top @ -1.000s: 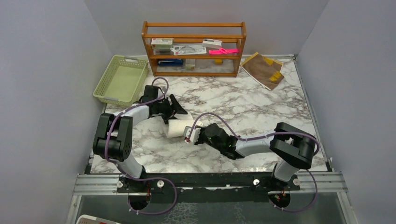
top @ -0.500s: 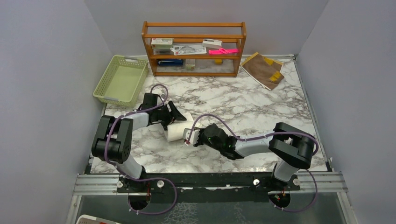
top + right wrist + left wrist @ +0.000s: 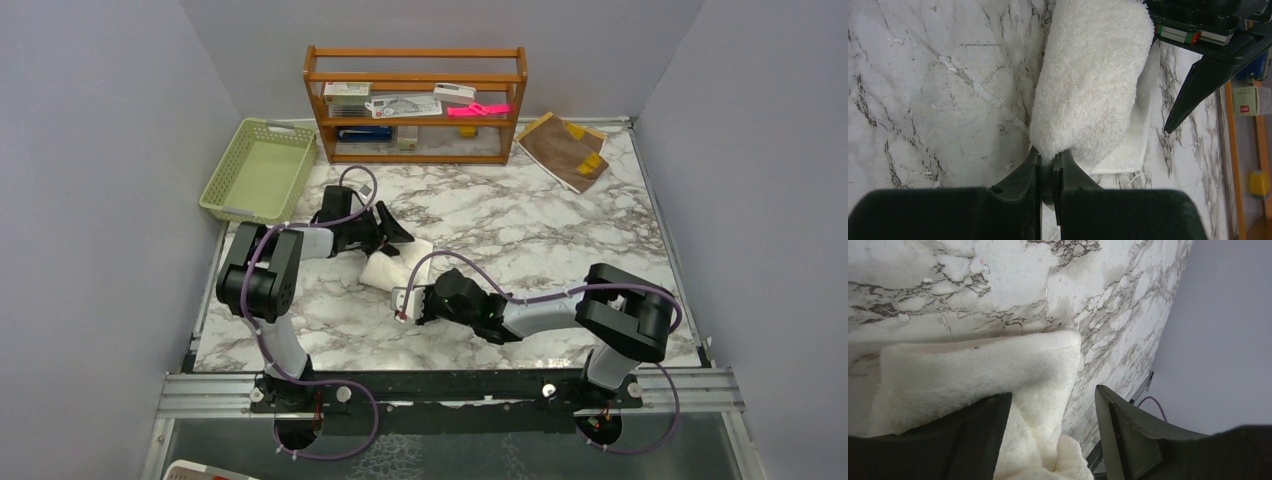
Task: Roll the towels
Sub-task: Roll the towel at the center of the board.
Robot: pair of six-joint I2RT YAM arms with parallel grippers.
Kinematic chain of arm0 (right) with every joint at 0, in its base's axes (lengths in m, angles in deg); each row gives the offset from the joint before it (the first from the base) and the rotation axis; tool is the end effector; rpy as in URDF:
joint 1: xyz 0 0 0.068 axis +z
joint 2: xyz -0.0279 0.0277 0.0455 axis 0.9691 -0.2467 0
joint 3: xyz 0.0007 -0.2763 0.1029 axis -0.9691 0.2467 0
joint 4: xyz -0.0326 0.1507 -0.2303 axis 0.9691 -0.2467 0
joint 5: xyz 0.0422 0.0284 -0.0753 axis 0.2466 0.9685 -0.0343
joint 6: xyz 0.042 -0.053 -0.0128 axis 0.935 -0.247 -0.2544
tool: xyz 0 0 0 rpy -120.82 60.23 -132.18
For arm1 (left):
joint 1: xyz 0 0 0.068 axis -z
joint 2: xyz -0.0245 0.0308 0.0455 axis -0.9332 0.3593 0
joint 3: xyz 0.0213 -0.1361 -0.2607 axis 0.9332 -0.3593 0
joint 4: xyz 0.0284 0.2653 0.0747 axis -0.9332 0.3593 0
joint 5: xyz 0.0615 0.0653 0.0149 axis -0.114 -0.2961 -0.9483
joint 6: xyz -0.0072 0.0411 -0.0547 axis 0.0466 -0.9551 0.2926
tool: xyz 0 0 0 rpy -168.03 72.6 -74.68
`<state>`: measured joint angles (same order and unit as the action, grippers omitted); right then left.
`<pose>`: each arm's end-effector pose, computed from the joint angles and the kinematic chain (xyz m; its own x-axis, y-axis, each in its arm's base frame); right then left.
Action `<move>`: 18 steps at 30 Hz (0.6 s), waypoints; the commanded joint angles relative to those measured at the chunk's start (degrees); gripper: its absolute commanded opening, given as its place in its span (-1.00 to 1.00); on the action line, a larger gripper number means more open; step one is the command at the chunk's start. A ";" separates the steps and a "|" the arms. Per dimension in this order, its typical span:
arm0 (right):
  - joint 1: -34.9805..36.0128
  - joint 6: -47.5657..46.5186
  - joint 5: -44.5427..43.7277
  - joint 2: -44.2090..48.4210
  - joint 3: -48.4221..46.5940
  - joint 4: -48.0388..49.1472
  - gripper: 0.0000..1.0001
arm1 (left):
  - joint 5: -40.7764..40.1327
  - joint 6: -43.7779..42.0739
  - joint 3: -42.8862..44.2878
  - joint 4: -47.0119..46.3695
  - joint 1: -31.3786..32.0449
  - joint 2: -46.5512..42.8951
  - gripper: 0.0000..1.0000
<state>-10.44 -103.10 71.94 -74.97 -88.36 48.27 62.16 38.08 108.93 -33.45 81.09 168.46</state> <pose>0.1490 0.3159 0.1412 0.3680 -0.6449 -0.6698 -0.8331 0.0913 -0.5456 0.3476 -0.1109 0.1264 -0.9061 -0.4030 -0.1285 -0.1238 0.5433 -0.8303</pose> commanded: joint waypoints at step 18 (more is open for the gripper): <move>1.33 7.37 9.09 6.22 -4.52 -4.03 0.17 | -9.64 -10.33 0.56 10.53 -0.82 -3.86 0.33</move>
<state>-9.50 -99.50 77.52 -76.26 -91.90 46.04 56.77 28.81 111.51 -24.67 80.76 165.34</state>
